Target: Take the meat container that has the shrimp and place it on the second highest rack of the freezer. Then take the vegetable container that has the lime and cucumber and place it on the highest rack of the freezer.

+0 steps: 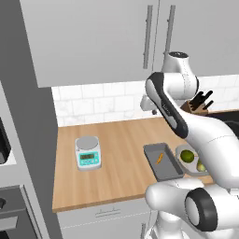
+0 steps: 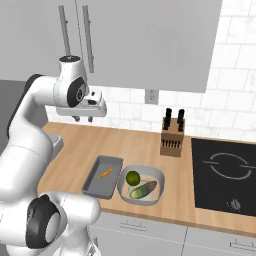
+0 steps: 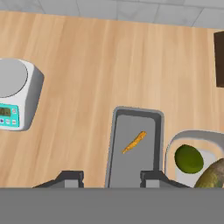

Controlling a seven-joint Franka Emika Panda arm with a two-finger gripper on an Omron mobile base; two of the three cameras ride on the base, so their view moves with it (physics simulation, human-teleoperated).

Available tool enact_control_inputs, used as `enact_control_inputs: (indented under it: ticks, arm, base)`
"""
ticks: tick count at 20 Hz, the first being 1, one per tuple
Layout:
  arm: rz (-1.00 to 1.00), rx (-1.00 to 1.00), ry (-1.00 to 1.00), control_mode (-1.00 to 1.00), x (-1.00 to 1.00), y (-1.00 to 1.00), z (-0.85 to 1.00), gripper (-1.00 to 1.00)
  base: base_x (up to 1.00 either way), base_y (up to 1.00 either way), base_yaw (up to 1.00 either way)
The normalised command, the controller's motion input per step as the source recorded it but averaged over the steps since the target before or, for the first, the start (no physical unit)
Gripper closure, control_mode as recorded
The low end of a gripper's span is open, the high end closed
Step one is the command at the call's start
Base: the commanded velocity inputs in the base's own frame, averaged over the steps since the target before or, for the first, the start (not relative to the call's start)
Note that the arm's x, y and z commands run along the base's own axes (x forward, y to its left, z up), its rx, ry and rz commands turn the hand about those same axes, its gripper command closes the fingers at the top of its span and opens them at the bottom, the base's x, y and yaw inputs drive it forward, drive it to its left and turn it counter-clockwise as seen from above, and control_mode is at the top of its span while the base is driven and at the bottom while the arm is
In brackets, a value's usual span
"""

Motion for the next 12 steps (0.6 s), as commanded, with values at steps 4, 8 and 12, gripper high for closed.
enact_control_inputs:
  ticks: [4,8,12]
  arm:
    - [0.00,0.00,-0.05,-1.00,-0.43,0.00,-0.03,-1.00]
    - [-0.10,0.00,-0.05,-1.00,-0.86,0.00,-0.51,-1.00]
    - [-0.24,0.06,-0.01,-1.00,-0.86,-0.04,-0.81,-1.00]
  base:
    - [0.00,0.00,0.00]
    - [0.00,0.00,0.00]
    - [0.00,0.00,0.00]
